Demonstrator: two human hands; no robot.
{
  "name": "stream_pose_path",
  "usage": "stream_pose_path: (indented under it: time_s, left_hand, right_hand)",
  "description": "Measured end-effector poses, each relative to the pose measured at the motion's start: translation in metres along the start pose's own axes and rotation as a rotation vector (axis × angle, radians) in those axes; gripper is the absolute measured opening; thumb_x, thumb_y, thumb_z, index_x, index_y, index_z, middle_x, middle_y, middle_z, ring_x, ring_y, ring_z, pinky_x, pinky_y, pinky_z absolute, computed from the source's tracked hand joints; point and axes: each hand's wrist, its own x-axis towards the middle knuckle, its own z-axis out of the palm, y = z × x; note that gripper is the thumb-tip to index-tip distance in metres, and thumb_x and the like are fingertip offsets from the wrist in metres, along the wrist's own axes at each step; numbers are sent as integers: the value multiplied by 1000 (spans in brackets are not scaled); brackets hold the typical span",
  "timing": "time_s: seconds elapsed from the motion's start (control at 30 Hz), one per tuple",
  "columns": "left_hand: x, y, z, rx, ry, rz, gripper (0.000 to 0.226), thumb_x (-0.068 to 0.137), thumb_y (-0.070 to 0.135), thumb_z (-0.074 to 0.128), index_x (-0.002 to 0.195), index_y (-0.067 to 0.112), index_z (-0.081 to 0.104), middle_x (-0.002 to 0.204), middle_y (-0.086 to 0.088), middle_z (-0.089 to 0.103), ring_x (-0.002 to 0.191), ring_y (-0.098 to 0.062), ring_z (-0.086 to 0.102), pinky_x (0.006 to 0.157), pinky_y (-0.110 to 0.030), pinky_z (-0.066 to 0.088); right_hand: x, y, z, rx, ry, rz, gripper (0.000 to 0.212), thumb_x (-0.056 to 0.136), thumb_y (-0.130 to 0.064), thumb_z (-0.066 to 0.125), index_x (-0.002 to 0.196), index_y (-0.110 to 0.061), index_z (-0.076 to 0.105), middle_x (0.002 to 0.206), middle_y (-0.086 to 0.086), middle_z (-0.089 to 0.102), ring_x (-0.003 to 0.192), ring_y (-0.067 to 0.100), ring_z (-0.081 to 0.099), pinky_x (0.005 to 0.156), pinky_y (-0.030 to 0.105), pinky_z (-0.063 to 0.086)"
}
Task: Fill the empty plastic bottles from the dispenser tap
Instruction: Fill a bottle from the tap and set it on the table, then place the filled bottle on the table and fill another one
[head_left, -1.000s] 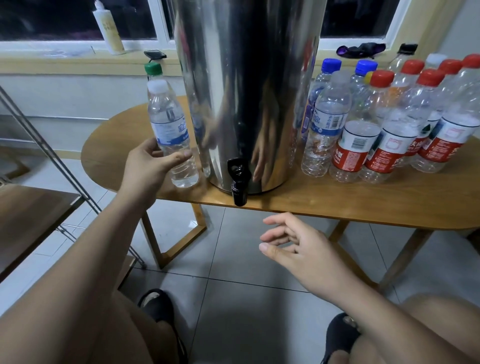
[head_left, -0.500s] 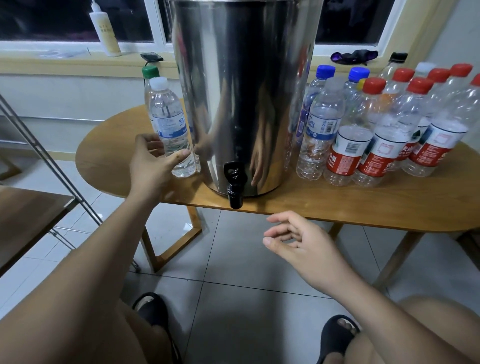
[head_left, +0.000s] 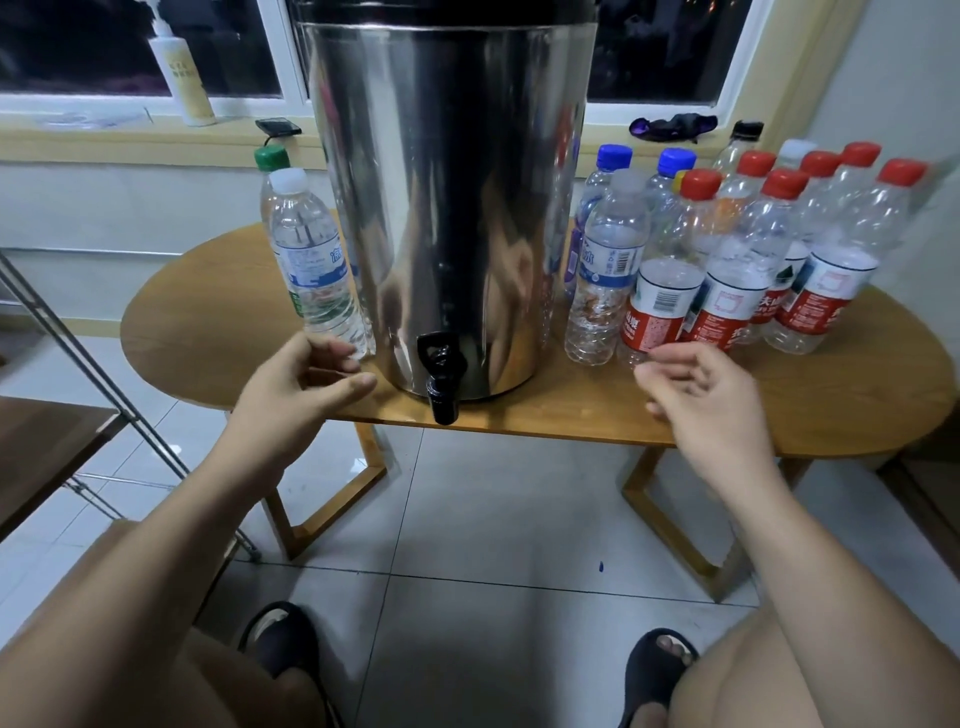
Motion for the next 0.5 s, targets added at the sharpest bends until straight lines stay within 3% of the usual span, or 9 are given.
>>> stream_pose_path:
  time_s: [0.1, 0.23, 0.37, 0.5]
  left_hand:
    - [-11, 4, 6, 95, -109, 10, 24, 90, 16, 88, 110, 16, 74, 102, -5, 79, 92, -19, 74, 92, -41, 59]
    - [-20, 3, 16, 192, -196, 28, 21, 89, 21, 89, 105, 17, 76, 97, 0, 80, 96, -28, 75, 90, -44, 59]
    - [-27, 3, 26, 314, -239, 61, 20, 89, 27, 89, 101, 20, 75, 93, 3, 80, 91, -19, 75, 78, -24, 57]
    - [-33, -1, 39, 387, -305, 60, 20, 89, 28, 89, 102, 22, 74, 93, 5, 81, 90, -15, 76, 79, -27, 57]
  right_hand:
    - [23, 13, -17, 6, 185, 30, 27, 90, -27, 88, 112, -28, 71, 104, -7, 77, 95, 12, 76, 91, 52, 65]
    - [46, 26, -30, -89, 351, 17, 49, 86, -31, 90, 124, -24, 61, 114, -9, 70, 96, 7, 71, 98, 46, 61]
    - [62, 32, -30, -115, 375, 15, 66, 81, -37, 91, 134, -26, 53, 127, -7, 66, 107, 10, 67, 101, 40, 56]
    - [70, 30, -26, -110, 326, 10, 70, 80, -38, 91, 139, -30, 52, 131, -12, 66, 117, 12, 64, 99, 35, 50]
